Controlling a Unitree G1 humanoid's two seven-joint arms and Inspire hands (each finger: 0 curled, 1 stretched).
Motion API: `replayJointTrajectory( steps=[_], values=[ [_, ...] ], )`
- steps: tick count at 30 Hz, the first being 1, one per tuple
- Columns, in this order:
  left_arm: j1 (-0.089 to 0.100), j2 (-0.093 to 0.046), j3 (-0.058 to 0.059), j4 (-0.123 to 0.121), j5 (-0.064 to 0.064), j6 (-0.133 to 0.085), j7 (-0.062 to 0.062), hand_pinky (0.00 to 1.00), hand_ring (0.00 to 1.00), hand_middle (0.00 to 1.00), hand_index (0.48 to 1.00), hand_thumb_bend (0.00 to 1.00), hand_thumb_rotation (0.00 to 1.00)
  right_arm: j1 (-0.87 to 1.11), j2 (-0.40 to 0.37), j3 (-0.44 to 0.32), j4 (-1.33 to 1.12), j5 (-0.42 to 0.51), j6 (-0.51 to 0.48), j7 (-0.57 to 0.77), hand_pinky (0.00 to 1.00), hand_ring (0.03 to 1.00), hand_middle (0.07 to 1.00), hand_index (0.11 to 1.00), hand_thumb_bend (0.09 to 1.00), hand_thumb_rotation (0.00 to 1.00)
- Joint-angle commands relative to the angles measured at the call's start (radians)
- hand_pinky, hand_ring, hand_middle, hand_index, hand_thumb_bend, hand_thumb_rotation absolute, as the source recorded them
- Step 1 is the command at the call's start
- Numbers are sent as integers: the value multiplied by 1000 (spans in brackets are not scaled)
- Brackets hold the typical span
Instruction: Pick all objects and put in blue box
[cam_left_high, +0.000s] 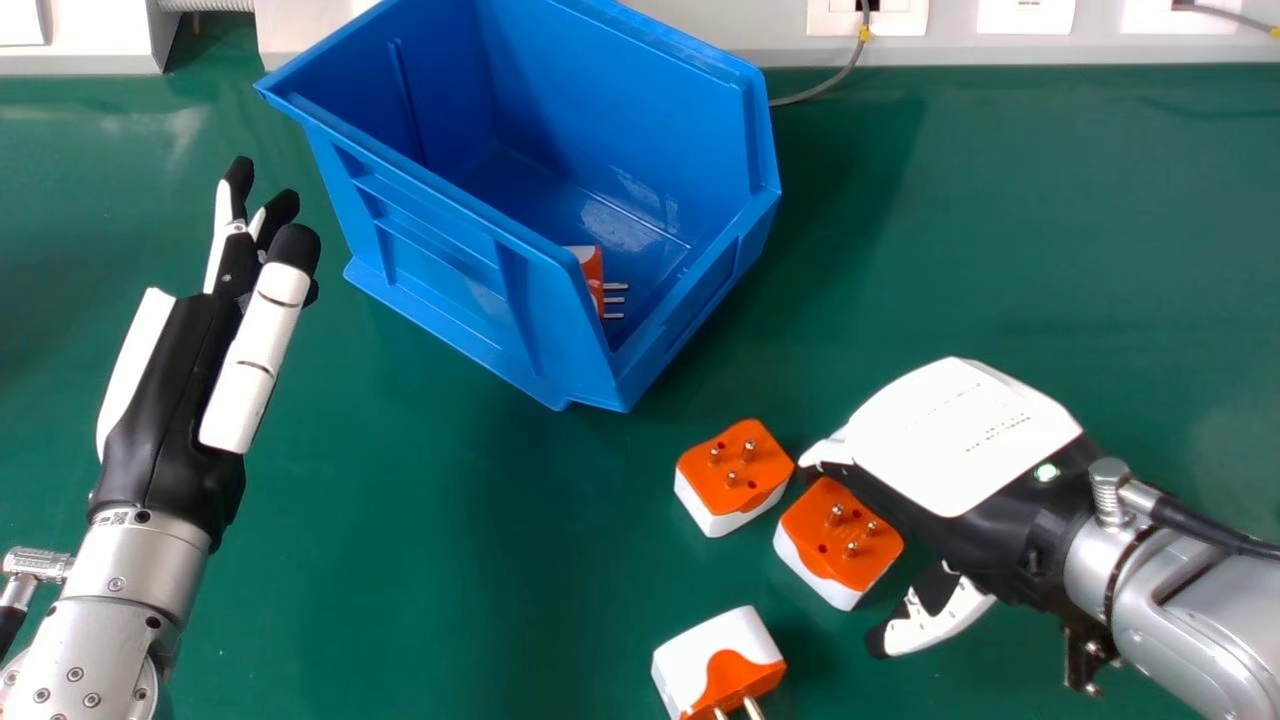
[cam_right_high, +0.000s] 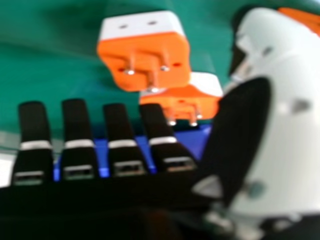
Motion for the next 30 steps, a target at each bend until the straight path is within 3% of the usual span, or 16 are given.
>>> replayJointTrajectory(
  steps=[1, 9, 15, 18, 20, 26, 30],
  values=[
    [-12, -4, -1, -15, 2, -9, 6, 929, 968, 993, 1000, 604, 1000, -23, 2, -17, -2, -7, 11, -9, 685, 767, 822, 809, 498, 416],
    [-33, -5, -8, 24, 15, -26, 19, 927, 969, 992, 1000, 597, 1000, -8, 24, -17, 23, -28, 31, -64, 697, 772, 819, 799, 521, 425],
    [-11, -10, -9, 33, 26, -51, 30, 921, 969, 991, 1000, 576, 1000, 6, 43, -2, 58, -53, 41, -115, 685, 773, 823, 807, 538, 419],
    [21, -16, -5, 16, 30, -63, 34, 920, 969, 991, 999, 569, 1000, 12, 47, 4, 75, -73, 43, -139, 687, 779, 829, 813, 541, 420],
    [52, -20, 0, 0, 29, -74, 36, 918, 969, 990, 999, 567, 1000, 10, 48, 10, 91, -82, 44, -154, 692, 787, 834, 817, 541, 421],
    [158, -33, 33, -43, 11, -116, 32, 916, 969, 989, 998, 570, 1000, -19, 50, 33, 135, -93, 37, -172, 723, 805, 845, 827, 544, 441],
    [217, -51, 46, -103, 11, -104, 44, 914, 968, 988, 996, 575, 1000, -60, 47, 47, 176, -85, 28, -173, 732, 810, 848, 830, 541, 447]
  ],
)
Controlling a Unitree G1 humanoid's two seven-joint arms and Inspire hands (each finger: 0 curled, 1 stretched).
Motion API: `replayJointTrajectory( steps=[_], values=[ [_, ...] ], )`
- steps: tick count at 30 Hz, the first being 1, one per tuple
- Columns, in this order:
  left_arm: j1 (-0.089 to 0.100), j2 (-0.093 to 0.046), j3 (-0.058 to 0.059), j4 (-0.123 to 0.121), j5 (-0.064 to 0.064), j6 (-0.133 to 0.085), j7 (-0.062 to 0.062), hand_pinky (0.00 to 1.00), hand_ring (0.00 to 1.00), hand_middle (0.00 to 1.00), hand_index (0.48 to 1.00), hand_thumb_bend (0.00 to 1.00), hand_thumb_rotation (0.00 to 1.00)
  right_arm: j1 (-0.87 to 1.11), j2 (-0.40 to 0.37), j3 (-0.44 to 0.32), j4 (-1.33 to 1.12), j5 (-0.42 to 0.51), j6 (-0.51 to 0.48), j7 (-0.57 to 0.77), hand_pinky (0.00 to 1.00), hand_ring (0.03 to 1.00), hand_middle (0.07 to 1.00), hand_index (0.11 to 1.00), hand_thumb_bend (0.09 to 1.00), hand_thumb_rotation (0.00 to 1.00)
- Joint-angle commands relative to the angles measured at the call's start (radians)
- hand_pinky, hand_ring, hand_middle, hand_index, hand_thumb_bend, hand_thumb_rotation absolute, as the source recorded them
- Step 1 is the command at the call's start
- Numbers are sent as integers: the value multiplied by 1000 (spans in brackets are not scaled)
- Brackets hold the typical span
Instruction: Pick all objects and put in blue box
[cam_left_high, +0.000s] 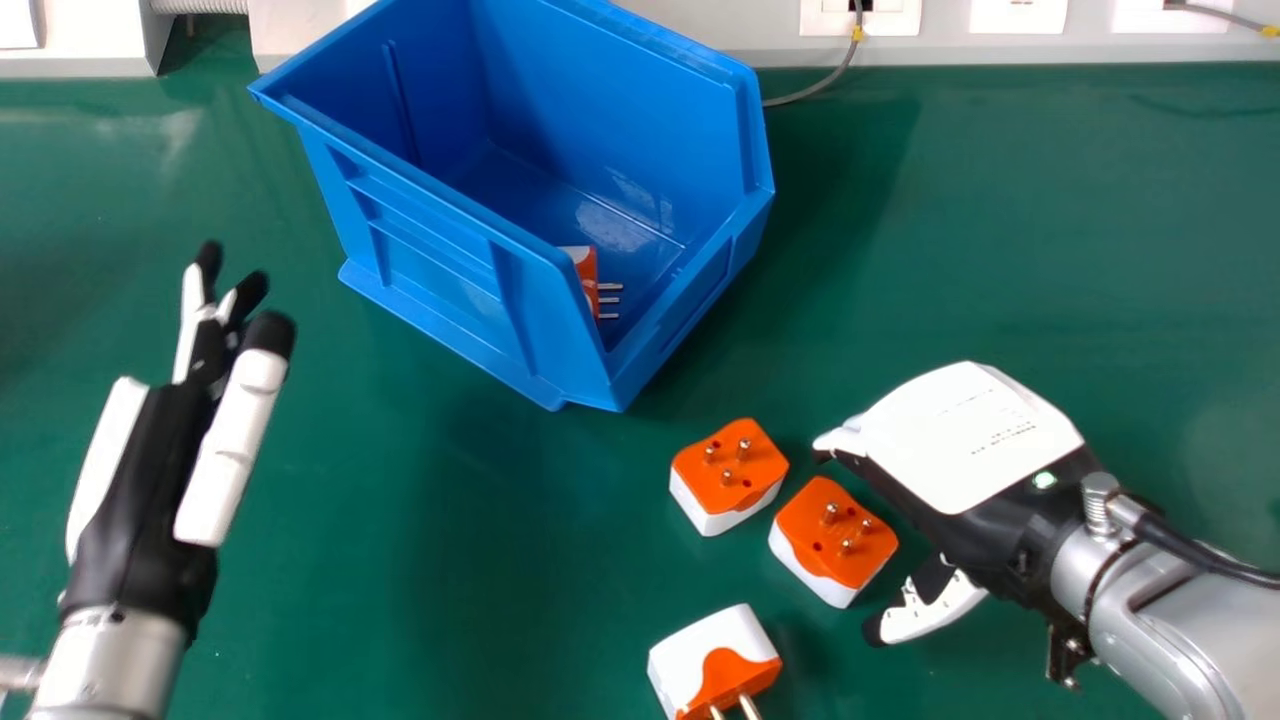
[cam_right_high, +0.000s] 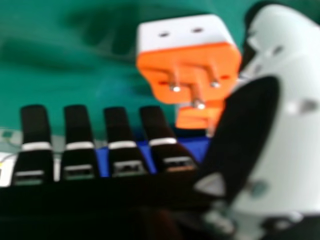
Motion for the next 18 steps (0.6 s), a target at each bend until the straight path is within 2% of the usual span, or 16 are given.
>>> replayJointTrajectory(
  steps=[1, 3, 5, 8, 14, 18],
  values=[
    [23, -15, 12, -61, -5, -10, 17, 911, 969, 986, 994, 581, 1000, -51, 1, 3, 17, -2, -4, -15, 734, 811, 849, 831, 537, 451],
    [42, -21, 15, -77, 1, -8, 26, 908, 969, 985, 993, 585, 1000, -67, 6, 14, 43, -4, -3, -21, 736, 812, 849, 831, 535, 453],
    [59, -23, 20, -82, 5, -13, 32, 905, 969, 983, 992, 589, 1000, -80, 9, 28, 67, -10, -1, -31, 738, 813, 849, 830, 534, 455],
    [76, -25, 32, -80, 0, -32, 31, 901, 969, 982, 990, 605, 1000, -104, 28, 51, 114, -20, 13, -44, 738, 817, 850, 831, 528, 455],
    [84, -26, 47, -79, -10, -49, 24, 898, 975, 983, 986, 660, 1000, -139, 55, 75, 178, -23, 39, -58, 739, 824, 857, 844, 491, 435],
    [69, -16, 53, -60, -10, -51, 15, 903, 980, 988, 989, 683, 1000, -159, 76, 82, 216, -28, 71, -72, 747, 828, 861, 847, 480, 423]
  ],
)
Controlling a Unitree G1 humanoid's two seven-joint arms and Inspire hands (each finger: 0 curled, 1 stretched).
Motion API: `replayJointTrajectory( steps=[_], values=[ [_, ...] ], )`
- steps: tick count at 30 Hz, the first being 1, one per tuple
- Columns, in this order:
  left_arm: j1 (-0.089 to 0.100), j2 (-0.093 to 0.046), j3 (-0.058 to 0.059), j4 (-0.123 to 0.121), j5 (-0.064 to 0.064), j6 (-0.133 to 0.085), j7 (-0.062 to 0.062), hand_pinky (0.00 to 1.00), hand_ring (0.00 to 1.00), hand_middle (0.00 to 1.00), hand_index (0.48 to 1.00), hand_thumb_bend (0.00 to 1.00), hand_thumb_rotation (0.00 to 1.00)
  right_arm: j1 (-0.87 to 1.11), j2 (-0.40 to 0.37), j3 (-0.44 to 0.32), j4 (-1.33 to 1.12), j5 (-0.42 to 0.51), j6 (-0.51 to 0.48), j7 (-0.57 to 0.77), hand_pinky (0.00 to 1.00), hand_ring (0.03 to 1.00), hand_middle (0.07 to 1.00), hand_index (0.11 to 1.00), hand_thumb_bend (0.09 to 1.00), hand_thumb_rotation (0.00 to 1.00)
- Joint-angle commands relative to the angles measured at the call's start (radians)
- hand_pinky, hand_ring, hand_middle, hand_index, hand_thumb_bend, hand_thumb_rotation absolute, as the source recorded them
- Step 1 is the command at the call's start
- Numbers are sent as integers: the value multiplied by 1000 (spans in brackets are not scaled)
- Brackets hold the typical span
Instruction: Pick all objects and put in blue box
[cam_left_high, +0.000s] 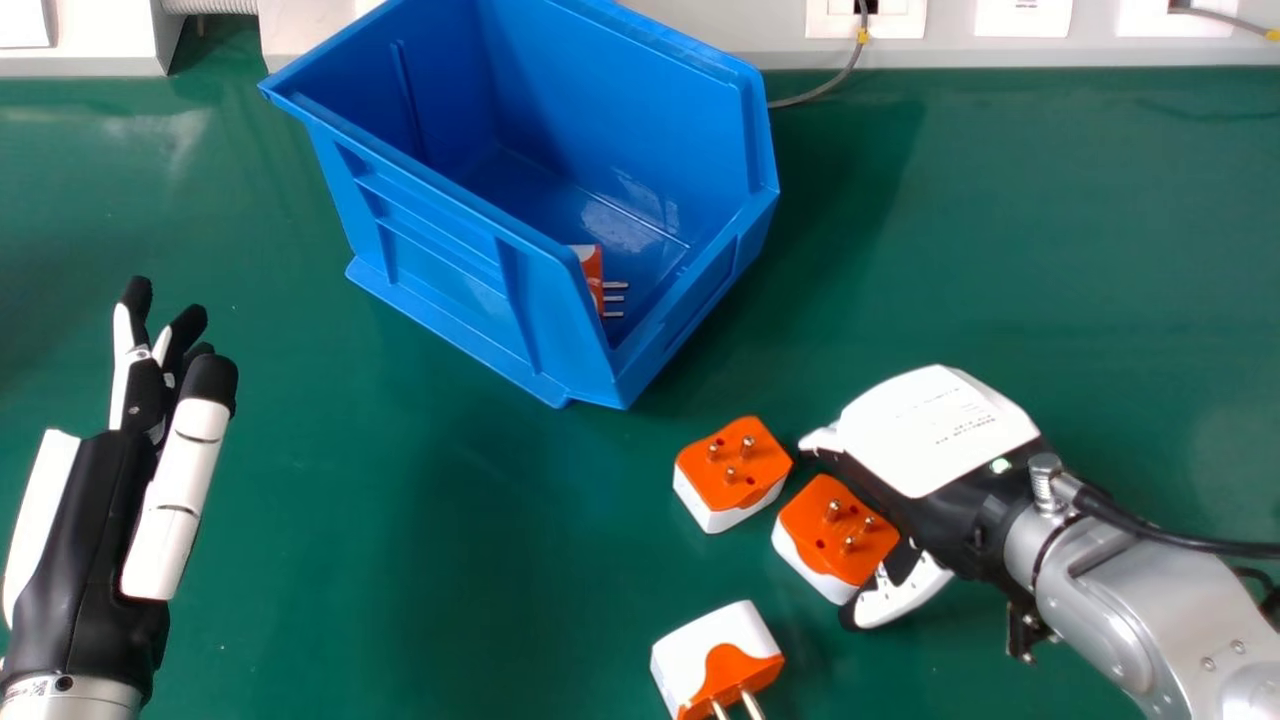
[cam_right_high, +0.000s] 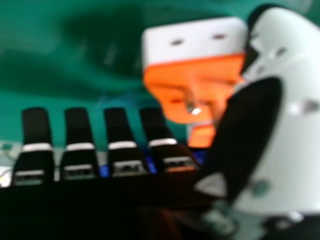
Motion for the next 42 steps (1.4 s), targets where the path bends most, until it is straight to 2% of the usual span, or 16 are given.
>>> replayJointTrajectory(
  steps=[1, 5, 7, 11, 14, 18, 23, 29, 33, 36, 42],
  values=[
    [-7, 11, 13, -7, -9, -28, -4, 903, 980, 988, 989, 683, 1000, -31, 9, 1, 10, -15, 23, -25, 747, 828, 861, 847, 480, 423],
    [-9, 10, 11, 1, -5, -33, -8, 918, 990, 996, 996, 697, 1000, -44, 22, 13, 39, -16, 54, -46, 752, 830, 861, 849, 473, 411],
    [-6, 11, 11, 6, -12, -36, -16, 923, 993, 997, 997, 698, 1000, -60, 38, 23, 72, -20, 72, -66, 747, 830, 860, 848, 471, 406],
    [0, 13, 19, 28, -28, -54, -31, 931, 998, 1000, 1000, 694, 1000, -79, 50, 35, 110, -24, 93, -99, 729, 821, 852, 839, 477, 401],
    [6, 10, 21, 27, -32, -56, -33, 934, 999, 1000, 1000, 701, 1000, -101, 47, 50, 147, -32, 98, -122, 725, 816, 847, 836, 484, 405],
    [9, 7, 22, 24, -30, -55, -31, 937, 1000, 1000, 1000, 709, 1000, -119, 44, 67, 171, -36, 104, -129, 724, 814, 845, 834, 490, 408],
    [12, 3, 24, 14, -26, -44, -22, 940, 1000, 1000, 1000, 704, 1000, -135, 31, 90, 191, -34, 86, -128, 721, 815, 846, 834, 493, 416],
    [-2, 2, 19, 29, -14, -44, -10, 942, 1000, 1000, 1000, 694, 1000, -144, 19, 105, 206, -28, 82, -115, 721, 815, 847, 835, 492, 419],
    [-14, 2, 14, 40, -8, -45, -7, 943, 1000, 1000, 999, 708, 1000, -140, 12, 106, 198, -15, 78, -101, 722, 815, 848, 835, 491, 420],
    [-20, 1, 8, 39, 0, -39, -3, 942, 1000, 1000, 997, 712, 1000, -142, 0, 107, 188, -4, 67, -88, 721, 813, 850, 835, 492, 424],
    [-37, 10, -1, 48, 27, -26, 9, 938, 999, 1000, 995, 695, 1000, -143, -41, 106, 161, 25, 19, -58, 721, 811, 850, 831, 492, 425]
  ],
)
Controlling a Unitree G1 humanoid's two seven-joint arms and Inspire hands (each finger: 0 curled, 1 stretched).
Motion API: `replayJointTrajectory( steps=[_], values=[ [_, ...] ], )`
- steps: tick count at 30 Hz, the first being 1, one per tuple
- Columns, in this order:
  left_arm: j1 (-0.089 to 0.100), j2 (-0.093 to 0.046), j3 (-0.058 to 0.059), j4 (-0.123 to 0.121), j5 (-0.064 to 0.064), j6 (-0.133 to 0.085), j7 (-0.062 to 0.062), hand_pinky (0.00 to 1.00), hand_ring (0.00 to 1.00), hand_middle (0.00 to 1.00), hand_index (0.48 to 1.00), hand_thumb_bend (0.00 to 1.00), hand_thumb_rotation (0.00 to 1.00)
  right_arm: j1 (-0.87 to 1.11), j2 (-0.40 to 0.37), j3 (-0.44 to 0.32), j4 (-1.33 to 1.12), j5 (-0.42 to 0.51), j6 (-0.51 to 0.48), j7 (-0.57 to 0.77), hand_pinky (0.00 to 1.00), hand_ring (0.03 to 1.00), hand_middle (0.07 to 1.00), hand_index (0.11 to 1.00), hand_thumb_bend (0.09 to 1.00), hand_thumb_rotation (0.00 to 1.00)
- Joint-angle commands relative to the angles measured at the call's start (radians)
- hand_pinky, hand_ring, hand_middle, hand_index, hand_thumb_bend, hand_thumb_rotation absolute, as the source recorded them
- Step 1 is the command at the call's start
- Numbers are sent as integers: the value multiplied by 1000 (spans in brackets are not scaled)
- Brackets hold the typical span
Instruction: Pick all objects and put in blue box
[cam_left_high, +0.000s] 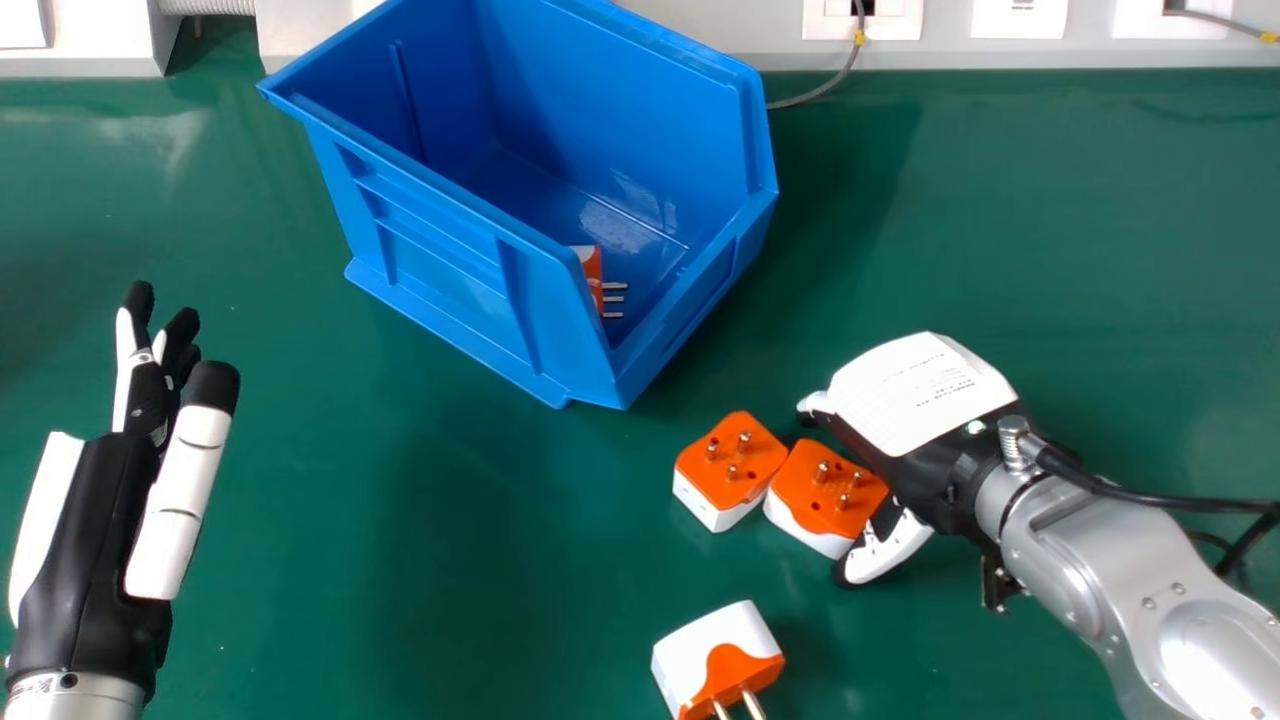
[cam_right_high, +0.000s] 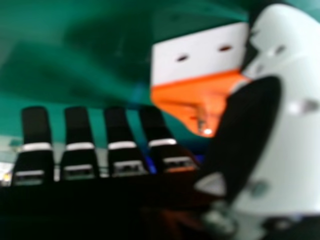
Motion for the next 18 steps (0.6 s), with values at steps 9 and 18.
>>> replayJointTrajectory(
  steps=[9, 18],
  values=[
    [-21, 9, -1, -19, 20, 16, 10, 930, 996, 1000, 993, 660, 1000, 7, -89, 6, -48, 5, -76, 51, 735, 816, 845, 824, 464, 412],
    [-18, 8, -3, -39, 44, 33, 14, 925, 994, 1000, 993, 641, 1000, 21, -85, -3, -56, 24, -82, 50, 722, 809, 830, 810, 444, 417]
  ],
)
